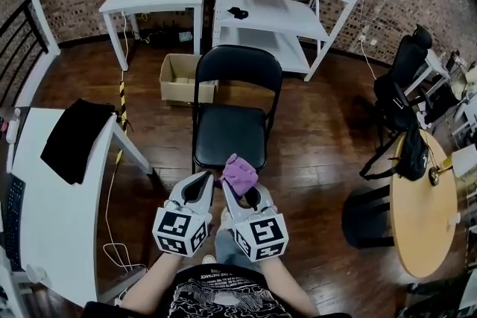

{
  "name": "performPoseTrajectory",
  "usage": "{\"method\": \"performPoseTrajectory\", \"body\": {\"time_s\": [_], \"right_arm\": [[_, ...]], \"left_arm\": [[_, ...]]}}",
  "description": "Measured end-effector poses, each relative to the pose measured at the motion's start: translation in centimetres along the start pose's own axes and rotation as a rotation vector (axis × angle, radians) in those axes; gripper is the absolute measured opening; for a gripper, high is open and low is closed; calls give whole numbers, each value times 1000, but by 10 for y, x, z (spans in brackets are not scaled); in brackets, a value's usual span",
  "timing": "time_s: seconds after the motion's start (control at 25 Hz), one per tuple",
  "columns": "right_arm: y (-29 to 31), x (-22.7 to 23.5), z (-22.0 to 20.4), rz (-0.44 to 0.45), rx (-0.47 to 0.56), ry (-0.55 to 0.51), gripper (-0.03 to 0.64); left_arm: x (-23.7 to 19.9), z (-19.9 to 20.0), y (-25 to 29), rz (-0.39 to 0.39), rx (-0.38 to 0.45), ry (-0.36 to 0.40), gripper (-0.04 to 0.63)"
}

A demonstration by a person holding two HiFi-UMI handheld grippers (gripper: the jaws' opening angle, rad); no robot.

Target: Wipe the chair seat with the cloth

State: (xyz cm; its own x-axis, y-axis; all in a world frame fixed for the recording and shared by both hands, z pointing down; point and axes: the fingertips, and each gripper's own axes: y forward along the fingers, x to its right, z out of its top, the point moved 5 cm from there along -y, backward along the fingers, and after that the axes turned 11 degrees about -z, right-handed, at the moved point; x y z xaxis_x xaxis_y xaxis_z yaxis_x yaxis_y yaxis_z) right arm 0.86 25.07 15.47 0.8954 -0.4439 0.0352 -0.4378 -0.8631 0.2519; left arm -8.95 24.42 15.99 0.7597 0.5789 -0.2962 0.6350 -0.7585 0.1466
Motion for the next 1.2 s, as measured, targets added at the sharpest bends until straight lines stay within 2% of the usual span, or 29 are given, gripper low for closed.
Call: {"method": "performPoseTrajectory", "body": {"time_s": [0.32, 0.64, 0.84, 0.96, 1.2], "right_arm": [[86, 48, 10, 44, -15, -7, 84], [188, 99, 11, 128, -49, -19, 84], [252, 118, -3, 187, -70, -63, 84], [287, 126, -12, 192, -76, -103, 84], [345, 129, -48, 201, -110, -110, 84]], "left_arm": [[-54, 14, 74, 44, -16, 7, 5], [-118, 22, 160, 105, -35, -6, 5], [-160, 13, 202, 118, -3, -27, 5], [-184, 3, 219, 142, -2, -38, 5], [-231, -17, 240, 169, -11, -54, 5]]}}
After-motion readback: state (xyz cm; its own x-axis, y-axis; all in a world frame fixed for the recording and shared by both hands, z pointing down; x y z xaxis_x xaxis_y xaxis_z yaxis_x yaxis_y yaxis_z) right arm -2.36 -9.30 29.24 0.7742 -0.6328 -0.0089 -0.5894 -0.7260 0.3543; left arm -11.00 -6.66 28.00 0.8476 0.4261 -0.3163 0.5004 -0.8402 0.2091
